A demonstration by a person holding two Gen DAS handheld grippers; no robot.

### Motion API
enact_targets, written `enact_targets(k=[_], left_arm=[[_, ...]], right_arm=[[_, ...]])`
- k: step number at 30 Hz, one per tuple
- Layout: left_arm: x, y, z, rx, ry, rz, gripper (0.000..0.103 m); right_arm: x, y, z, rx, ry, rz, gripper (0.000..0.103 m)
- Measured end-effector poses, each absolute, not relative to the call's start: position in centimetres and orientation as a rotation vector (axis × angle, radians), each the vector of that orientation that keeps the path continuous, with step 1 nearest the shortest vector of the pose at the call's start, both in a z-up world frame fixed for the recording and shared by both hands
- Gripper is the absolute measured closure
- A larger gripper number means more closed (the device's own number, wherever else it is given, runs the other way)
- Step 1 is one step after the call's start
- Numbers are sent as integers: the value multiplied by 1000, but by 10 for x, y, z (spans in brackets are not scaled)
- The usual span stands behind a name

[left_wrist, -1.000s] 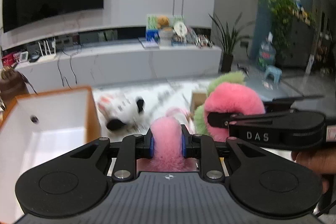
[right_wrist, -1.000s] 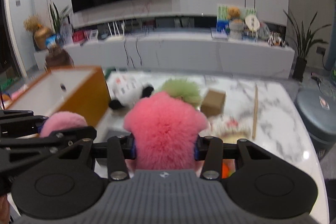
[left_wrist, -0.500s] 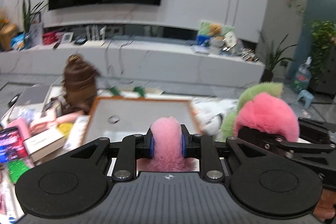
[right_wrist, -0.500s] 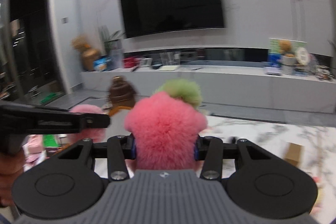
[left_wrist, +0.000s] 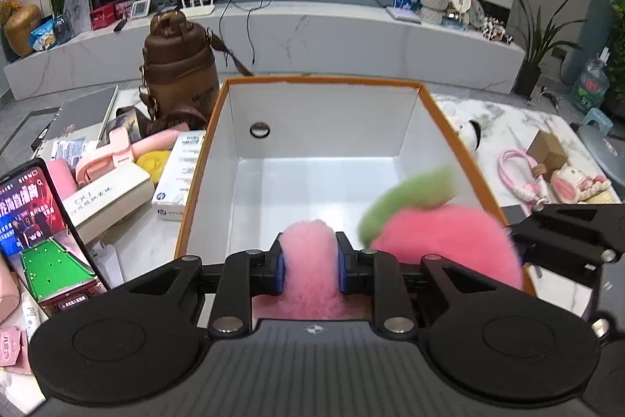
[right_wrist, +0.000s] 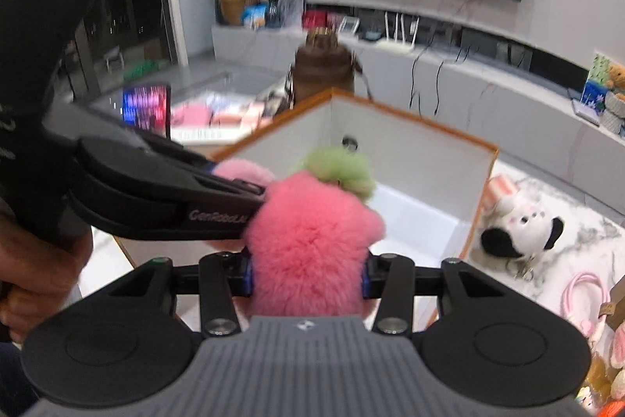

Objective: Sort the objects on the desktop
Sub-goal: 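Lift both pompoms and carry them over the white storage box with both tools, then open both tools to drop the pompoms into the white box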

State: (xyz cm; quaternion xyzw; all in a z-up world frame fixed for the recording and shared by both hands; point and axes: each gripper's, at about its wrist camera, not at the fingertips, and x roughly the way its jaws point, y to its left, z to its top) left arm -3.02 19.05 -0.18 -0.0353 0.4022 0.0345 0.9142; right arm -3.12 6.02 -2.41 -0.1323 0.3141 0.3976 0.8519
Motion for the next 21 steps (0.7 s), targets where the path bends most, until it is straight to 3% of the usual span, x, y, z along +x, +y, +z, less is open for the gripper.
enact_targets(k=[6, 8, 9, 11, 21], left_arm=[[-25, 189, -10, -66, 879, 74, 75], [-23, 189, -13, -63, 899, 81, 62], [-22, 189, -14, -64, 904, 84, 42], [-23, 191, -14, -66, 897, 99, 20], [-25, 189, -6, -74, 871, 103, 17]], right_arm=[[-31, 70, -36, -314, 709, 835, 55], [-33, 69, -39, -322, 715, 832, 54], [-32, 70, -40, -325, 719, 835, 51], [-35, 65, -39, -330, 713, 835, 48], [-34, 56, -25, -279, 639, 843, 45]])
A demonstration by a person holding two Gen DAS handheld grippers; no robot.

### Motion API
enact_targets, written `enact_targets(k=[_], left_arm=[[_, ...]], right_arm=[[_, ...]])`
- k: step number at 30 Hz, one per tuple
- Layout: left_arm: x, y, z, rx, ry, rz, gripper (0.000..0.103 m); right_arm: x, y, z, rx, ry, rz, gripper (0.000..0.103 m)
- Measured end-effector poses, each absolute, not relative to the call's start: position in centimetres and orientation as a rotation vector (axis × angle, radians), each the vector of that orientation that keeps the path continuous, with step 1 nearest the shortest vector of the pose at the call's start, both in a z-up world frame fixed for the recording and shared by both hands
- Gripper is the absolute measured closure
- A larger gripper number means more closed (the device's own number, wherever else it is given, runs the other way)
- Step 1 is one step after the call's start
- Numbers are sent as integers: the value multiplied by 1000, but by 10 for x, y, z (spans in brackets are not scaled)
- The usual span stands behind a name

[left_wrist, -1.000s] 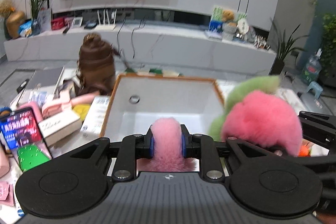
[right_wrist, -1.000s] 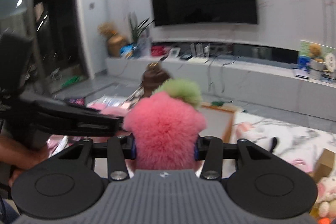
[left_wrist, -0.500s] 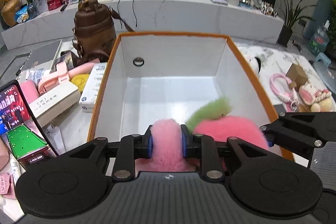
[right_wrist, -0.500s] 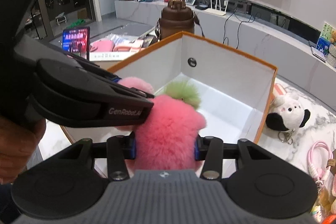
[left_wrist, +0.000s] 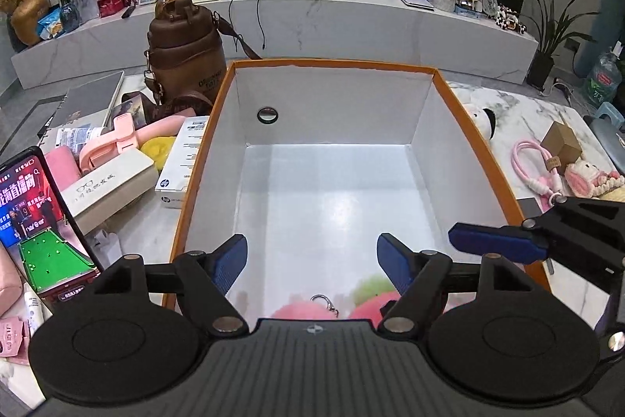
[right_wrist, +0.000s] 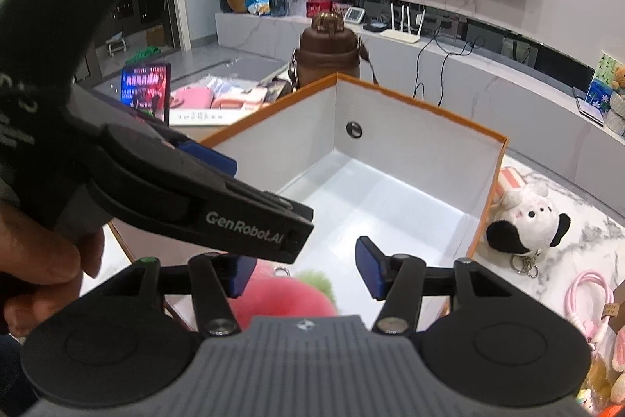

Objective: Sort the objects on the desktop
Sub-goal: 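Open both tools to drop the pompoms into the white box, then move both tools back over the table toward the remaining items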

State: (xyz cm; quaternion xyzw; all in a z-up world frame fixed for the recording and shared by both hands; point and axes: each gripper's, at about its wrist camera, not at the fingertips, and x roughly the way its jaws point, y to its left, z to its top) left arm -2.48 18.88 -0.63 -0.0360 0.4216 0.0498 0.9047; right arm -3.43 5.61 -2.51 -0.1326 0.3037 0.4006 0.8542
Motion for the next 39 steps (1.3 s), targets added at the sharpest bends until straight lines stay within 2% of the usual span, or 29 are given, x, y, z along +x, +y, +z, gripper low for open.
enact_targets(k=[13, 26, 39], left_arm=[[-20, 150, 16, -105, 753, 13, 15], [-11, 80, 32, -136, 629, -130, 15], [-7, -8, -8, -33, 649, -192, 14]], right_arm=[[-21, 8, -7, -182, 580, 771, 44], [0, -84, 3, -137, 564, 586, 42], [33, -192, -22, -116, 631, 287, 42]])
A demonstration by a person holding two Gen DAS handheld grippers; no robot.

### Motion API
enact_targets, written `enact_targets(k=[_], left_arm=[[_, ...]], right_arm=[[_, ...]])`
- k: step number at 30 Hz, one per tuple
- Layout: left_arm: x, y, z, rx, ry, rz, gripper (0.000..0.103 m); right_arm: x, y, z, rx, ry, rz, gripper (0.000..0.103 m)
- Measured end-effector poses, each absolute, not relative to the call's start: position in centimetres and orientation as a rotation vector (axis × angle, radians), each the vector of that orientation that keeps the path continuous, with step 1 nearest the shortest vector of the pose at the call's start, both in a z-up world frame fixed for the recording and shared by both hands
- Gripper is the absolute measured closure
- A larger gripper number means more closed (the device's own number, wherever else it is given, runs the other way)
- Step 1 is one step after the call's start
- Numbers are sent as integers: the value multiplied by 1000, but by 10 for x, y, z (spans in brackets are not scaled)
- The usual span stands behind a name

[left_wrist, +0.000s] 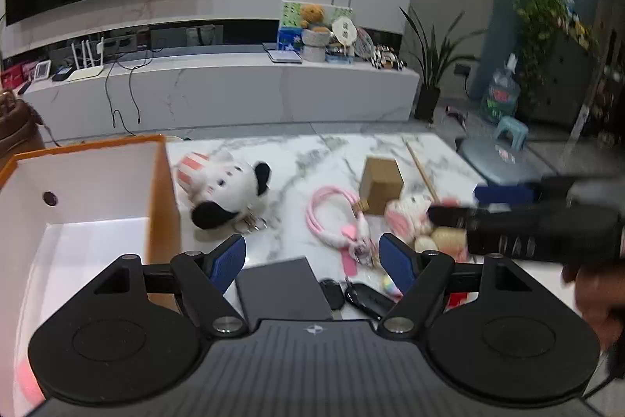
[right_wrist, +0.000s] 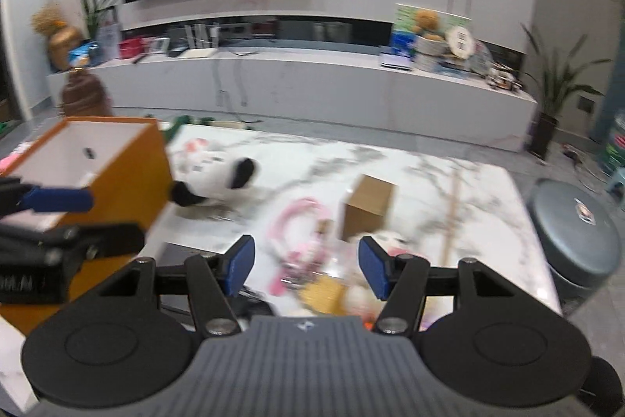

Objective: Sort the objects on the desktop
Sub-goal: 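Move both tools back over the table toward the remaining items, then grasp the dark grey box with the left tool while the right tool grasps the crocheted bunny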

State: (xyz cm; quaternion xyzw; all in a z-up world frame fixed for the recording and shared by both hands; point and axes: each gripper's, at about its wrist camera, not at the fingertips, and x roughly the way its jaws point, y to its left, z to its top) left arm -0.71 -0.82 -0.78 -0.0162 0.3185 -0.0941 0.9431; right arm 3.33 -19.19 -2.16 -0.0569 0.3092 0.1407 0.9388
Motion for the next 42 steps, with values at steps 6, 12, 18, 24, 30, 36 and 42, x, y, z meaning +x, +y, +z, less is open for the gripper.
enact_targets(k=[6, 12, 18, 24, 30, 36, 42], left_arm=[[-7, -34, -41, 62, 677, -144, 14], [1, -40, -65, 102, 742, -93, 14], [14, -31, -73, 78, 759, -21, 13], [29, -25, -83, 35, 800, -1, 13], [39, -26, -92, 33, 812, 21, 12], [49, -25, -103, 3, 848, 20, 8], [53, -25, -104, -10, 846, 8, 6]], right_arm=[[41, -221, -31, -118, 650, 232, 42], [52, -234, -43, -107, 684, 206, 42], [65, -230, -56, -151, 696, 190, 41], [81, -230, -70, -155, 734, 176, 36], [89, -227, -80, -150, 757, 175, 34], [98, -227, -90, -139, 774, 175, 26], [103, -226, -98, -128, 764, 177, 19]])
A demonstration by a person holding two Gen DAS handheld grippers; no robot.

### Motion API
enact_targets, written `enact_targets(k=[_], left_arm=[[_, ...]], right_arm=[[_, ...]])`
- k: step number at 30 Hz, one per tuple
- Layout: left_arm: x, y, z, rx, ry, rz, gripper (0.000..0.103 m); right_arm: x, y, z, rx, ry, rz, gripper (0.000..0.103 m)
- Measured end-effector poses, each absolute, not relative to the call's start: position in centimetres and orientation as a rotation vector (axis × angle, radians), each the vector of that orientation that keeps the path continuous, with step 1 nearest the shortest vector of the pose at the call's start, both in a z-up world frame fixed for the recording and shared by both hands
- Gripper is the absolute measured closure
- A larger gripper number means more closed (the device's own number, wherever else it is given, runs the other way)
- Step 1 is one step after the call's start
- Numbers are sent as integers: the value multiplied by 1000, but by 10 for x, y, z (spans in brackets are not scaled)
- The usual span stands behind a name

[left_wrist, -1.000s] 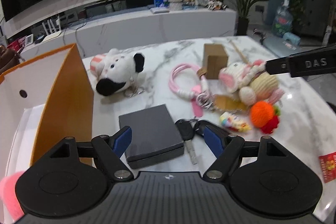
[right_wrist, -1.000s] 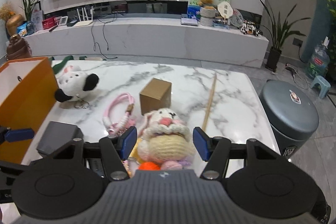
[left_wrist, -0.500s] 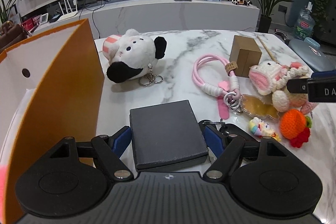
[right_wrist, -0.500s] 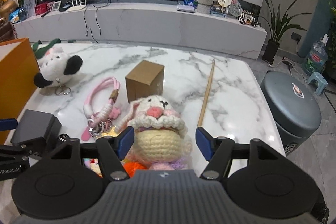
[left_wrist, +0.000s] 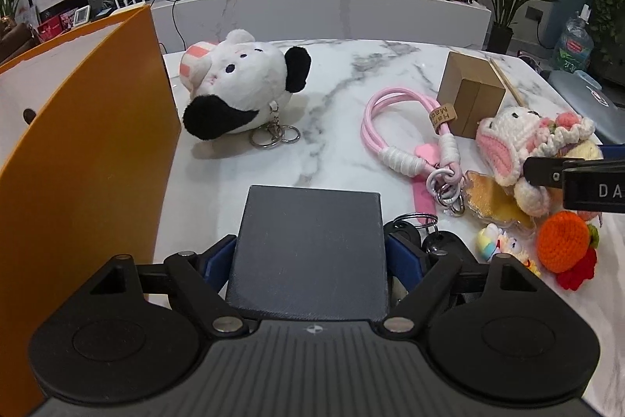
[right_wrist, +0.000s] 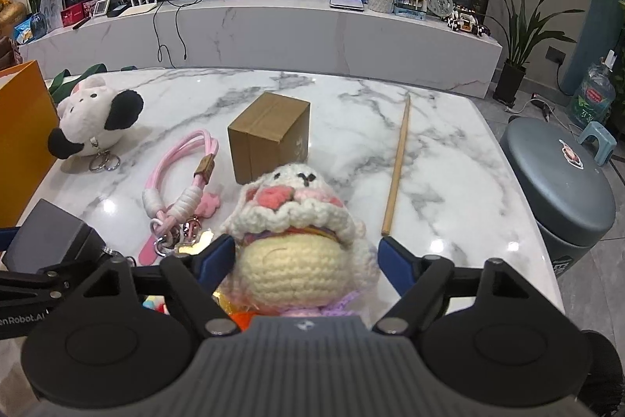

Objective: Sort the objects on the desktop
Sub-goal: 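Grasp the dark grey box with the left tool while the right tool grasps the crocheted bunny, then carry the grey box and crocheted bunny over the white storage box with both tools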

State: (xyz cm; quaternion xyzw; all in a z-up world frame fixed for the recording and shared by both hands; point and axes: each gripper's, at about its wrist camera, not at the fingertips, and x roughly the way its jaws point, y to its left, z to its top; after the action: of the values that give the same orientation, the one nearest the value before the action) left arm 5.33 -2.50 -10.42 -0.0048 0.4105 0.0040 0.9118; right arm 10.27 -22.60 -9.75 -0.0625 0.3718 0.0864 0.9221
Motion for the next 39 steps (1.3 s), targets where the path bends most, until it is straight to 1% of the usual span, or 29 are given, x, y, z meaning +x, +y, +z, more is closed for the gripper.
enact_targets(k=[6, 8, 11, 12, 14, 18, 28, 39], left_arm=[[58, -18, -107, -75, 848, -10, 5], [58, -18, -107, -68, 846, -17, 5], [57, -17, -106, -59, 850, -31, 5], [56, -17, -106, -57, 850, -35, 9], [55, -18, -104, -56, 853, -44, 14], [54, -20, -103, -50, 869, -68, 14], [46, -25, -88, -61, 852, -119, 14], [34, -25, -42, -88, 785, -199, 14]], right_arm=[[110, -225, -110, -137, 765, 180, 15], [114, -226, -111, -126, 769, 176, 17], [117, -227, -107, -110, 773, 174, 25], [118, -227, -105, -107, 775, 177, 28], [117, -227, -103, -98, 780, 178, 30], [115, -229, -99, -80, 782, 188, 34], [107, -234, -77, -52, 739, 193, 35], [99, -237, -66, -63, 722, 188, 35]])
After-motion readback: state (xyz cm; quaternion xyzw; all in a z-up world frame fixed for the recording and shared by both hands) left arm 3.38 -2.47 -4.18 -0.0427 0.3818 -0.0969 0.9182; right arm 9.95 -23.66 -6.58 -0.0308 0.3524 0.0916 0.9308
